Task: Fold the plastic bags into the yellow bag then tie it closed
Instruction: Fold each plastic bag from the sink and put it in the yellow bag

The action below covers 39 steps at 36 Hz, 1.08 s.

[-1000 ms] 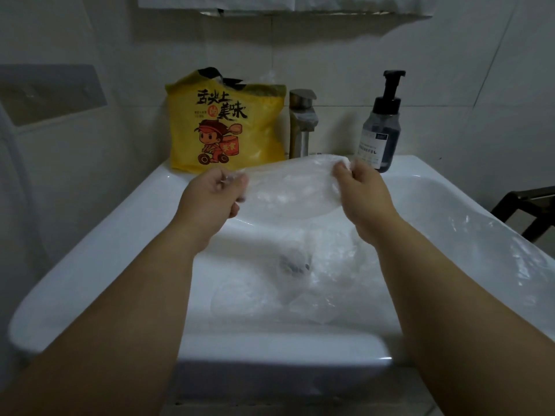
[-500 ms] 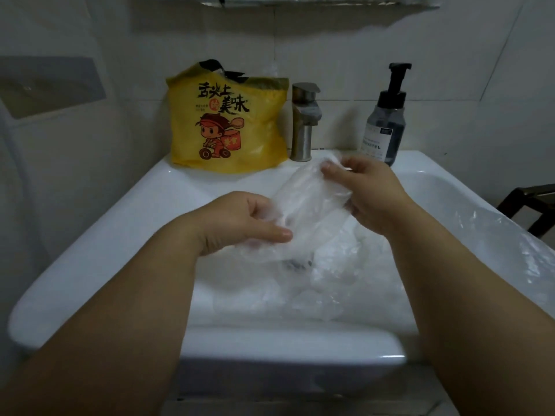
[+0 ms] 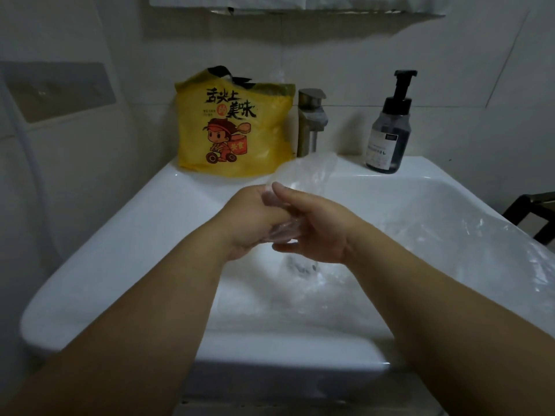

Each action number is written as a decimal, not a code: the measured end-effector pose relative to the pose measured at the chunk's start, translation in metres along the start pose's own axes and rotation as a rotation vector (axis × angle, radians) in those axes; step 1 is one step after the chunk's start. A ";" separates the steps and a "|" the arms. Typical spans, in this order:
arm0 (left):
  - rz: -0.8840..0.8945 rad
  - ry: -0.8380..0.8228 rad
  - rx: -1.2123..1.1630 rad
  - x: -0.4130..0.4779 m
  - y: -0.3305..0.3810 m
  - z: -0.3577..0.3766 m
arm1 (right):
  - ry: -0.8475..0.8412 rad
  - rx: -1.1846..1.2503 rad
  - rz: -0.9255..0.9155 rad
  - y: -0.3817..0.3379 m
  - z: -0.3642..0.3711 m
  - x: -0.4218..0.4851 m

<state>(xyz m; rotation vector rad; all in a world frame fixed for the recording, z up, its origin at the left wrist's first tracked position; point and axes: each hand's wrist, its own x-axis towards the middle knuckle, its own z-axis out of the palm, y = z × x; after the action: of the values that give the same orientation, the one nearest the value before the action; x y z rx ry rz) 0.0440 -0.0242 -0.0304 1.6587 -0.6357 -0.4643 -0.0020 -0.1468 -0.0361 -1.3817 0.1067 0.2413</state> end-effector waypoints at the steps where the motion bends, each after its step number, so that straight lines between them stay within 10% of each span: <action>1: 0.000 -0.008 -0.024 0.000 0.000 0.000 | 0.013 0.042 -0.012 -0.001 0.000 0.001; 12: -0.147 -0.091 -0.041 -0.003 0.001 -0.004 | 0.301 0.430 -0.235 -0.032 -0.035 -0.021; 18: -0.201 -0.281 -0.037 -0.007 0.001 -0.011 | 0.315 0.197 -0.264 -0.025 -0.030 -0.016; 31: -0.237 -0.024 -0.473 0.000 0.010 -0.023 | 0.232 -0.154 -0.291 -0.014 -0.019 -0.007; 39: -0.347 0.238 -0.646 0.004 0.005 -0.026 | 0.262 -1.062 -0.660 -0.006 0.002 -0.017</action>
<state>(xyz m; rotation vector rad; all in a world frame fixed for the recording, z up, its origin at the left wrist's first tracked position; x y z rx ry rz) 0.0623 -0.0075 -0.0204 1.1715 0.0011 -0.6300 -0.0172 -0.1476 -0.0265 -2.4028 -0.3087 -0.5221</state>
